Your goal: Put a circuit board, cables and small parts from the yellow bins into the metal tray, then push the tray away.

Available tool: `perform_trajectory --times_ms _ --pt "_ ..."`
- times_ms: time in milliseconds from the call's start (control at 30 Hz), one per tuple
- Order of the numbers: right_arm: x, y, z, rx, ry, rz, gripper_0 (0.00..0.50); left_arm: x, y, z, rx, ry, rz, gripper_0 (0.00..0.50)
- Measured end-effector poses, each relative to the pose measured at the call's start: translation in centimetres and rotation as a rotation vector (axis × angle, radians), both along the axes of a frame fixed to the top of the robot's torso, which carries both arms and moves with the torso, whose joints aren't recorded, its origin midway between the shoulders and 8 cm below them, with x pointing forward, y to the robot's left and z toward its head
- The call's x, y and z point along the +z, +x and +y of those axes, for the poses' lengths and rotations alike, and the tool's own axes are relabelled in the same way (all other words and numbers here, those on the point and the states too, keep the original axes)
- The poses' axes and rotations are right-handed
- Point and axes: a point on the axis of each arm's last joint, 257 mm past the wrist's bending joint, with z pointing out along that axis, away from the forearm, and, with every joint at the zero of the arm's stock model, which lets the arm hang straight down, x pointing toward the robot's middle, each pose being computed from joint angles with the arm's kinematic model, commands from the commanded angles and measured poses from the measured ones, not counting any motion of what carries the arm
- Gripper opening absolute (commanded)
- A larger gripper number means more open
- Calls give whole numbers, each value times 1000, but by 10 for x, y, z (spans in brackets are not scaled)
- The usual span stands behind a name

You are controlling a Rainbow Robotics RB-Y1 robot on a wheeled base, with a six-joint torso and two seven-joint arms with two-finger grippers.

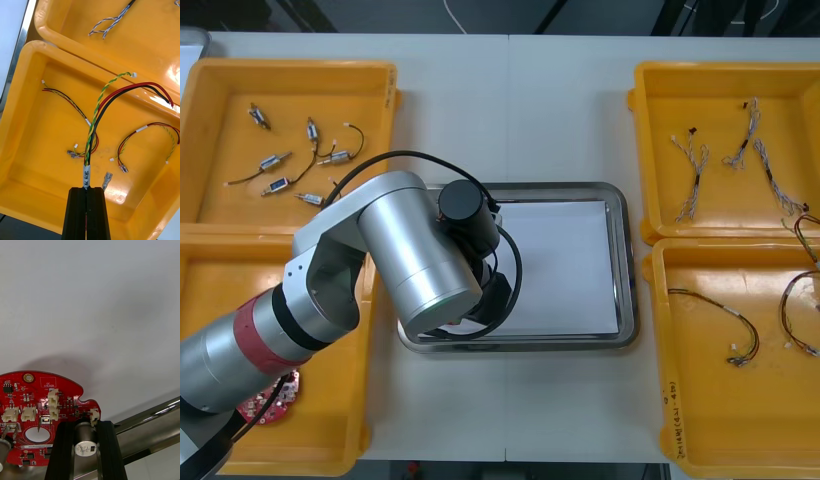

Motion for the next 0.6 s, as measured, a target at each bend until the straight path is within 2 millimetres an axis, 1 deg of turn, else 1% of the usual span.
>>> perform_trajectory --times_ms 33,67,100,133,167,200,267,333,367,600 --pt "0 0 1 6 -2 2 0 -1 0 0 0 -1 0 16" --pt "-1 0 3 13 -4 5 0 -1 0 0 0 -3 0 49" --pt "-1 0 5 19 -4 8 0 -2 -1 -1 0 -6 1 131" --pt "-2 0 6 25 -3 10 0 -3 -1 -1 0 -8 2 161" --pt "-2 -1 8 32 -1 13 0 -3 -1 -2 -1 -10 2 221" --pt "-2 -1 10 39 2 15 0 -4 -2 -2 -2 -12 1 294" --pt "-2 -2 13 48 6 19 0 -4 -2 -3 -4 -15 -1 378" --pt "-2 -2 13 51 7 19 0 -4 -2 -4 -5 -17 -2 403" --pt "-1 -2 14 52 8 20 0 -4 -1 -4 -4 -17 -2 425" --pt "-2 -3 16 63 10 25 0 -4 -1 -3 -3 -16 -4 500"
